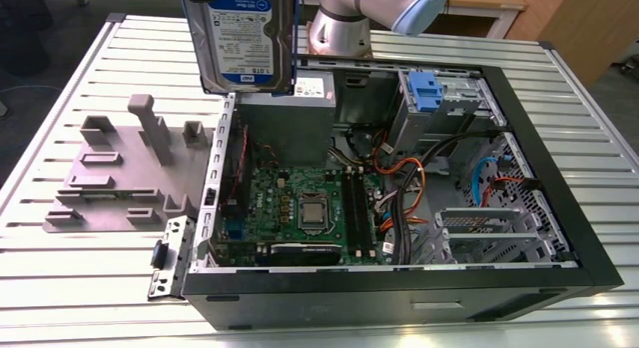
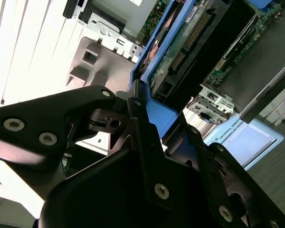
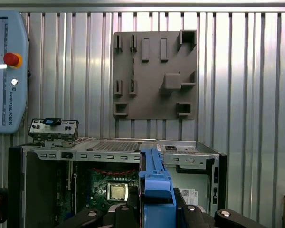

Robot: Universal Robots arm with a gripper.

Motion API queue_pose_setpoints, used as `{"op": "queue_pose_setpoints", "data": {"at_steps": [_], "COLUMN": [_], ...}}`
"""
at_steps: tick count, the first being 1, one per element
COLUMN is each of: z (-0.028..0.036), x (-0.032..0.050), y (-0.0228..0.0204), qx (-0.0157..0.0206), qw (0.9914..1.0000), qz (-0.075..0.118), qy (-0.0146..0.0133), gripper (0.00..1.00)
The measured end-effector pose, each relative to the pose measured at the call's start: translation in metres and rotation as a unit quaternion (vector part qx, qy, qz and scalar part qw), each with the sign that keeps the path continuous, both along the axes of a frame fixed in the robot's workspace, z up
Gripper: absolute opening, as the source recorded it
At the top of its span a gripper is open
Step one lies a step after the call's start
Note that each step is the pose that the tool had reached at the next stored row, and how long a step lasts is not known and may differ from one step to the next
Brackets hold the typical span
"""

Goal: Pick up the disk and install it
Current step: 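Pick up the disk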

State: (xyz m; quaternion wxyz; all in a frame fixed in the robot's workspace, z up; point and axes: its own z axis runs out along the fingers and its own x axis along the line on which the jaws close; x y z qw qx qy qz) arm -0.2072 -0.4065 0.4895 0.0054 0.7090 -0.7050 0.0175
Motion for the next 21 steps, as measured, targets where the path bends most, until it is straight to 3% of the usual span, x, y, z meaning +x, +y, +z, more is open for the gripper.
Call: {"op": "queue_pose_setpoints", "data": {"at_steps": [18,21], "z": [0.0000,0.0000], "x": [0.0011,0.0011], "y": [0.0000,-0.0029], "qx": [0.0000,0.0000], "qw": [1.00000,1.00000], "qz": [0.000,0.000], "qy": [0.0000,0.0000], "gripper": [0.36,0.36]}}
